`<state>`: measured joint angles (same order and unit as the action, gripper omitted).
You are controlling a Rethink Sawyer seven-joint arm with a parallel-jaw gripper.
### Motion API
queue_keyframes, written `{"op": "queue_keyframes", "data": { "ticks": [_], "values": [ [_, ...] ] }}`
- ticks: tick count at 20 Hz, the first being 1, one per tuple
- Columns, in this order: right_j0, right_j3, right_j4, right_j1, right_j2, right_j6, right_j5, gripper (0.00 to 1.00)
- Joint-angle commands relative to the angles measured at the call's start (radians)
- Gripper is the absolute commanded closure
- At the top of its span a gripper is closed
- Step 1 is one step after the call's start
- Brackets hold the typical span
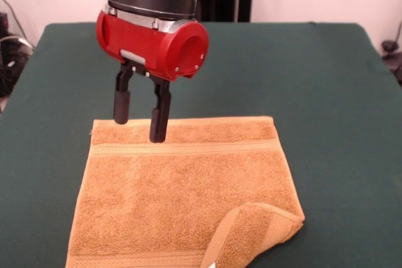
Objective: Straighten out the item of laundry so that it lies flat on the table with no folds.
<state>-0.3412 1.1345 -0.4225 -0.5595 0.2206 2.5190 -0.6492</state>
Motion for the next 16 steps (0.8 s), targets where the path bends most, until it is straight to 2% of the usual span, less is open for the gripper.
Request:
{"op": "queue_keyframes", "data": {
  "ticks": [1, 8, 16],
  "values": [
    [0.006, 0.189, -0.022, 0.097, 0.079, -0.105, 0.085, 0.00],
    [0.005, 0.184, -0.037, 0.113, 0.086, -0.123, 0.106, 0.00],
    [0.027, 0.155, -0.025, 0.144, 0.061, -0.060, 0.119, 0.00]
  ]
}}
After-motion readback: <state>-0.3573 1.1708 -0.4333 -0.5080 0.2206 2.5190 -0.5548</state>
